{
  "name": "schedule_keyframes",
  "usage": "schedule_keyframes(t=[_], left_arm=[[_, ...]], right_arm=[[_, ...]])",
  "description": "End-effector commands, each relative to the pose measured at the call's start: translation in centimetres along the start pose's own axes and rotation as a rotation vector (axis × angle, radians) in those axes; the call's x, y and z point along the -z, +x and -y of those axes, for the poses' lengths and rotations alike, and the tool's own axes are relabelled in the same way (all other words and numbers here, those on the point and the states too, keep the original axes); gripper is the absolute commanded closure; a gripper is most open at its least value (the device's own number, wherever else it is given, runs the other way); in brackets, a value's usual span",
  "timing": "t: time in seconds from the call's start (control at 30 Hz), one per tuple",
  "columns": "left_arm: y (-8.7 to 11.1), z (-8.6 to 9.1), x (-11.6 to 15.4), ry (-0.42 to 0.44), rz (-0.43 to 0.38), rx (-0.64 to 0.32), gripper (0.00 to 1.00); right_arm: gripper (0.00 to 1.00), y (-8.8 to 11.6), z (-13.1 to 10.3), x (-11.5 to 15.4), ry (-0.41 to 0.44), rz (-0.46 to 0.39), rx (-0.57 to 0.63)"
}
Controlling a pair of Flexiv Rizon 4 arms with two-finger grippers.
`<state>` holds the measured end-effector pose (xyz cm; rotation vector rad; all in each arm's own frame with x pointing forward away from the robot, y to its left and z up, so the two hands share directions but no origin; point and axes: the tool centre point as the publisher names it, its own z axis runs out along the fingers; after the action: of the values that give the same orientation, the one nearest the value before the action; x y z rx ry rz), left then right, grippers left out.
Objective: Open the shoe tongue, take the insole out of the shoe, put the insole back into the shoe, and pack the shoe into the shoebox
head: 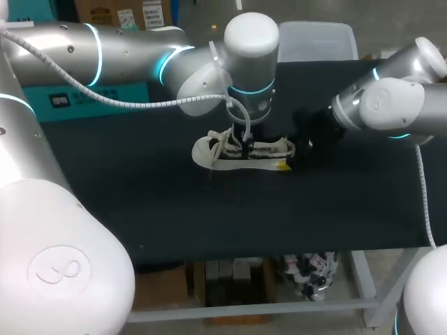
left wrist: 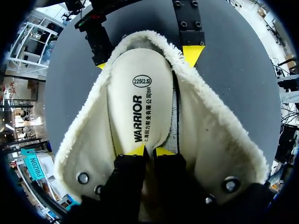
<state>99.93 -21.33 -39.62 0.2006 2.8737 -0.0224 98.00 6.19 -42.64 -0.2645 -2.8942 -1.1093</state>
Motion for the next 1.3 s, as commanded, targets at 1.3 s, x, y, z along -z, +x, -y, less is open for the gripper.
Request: schedule_keyframes(t=[1.3], left_arm=[[-0.3, 2.1, 8.3, 0.516, -0.226, -0.126, 1.0]], right_arm=[[1.0, 0.6, 0.4, -0.7, -0.002, -0.007, 0.005]])
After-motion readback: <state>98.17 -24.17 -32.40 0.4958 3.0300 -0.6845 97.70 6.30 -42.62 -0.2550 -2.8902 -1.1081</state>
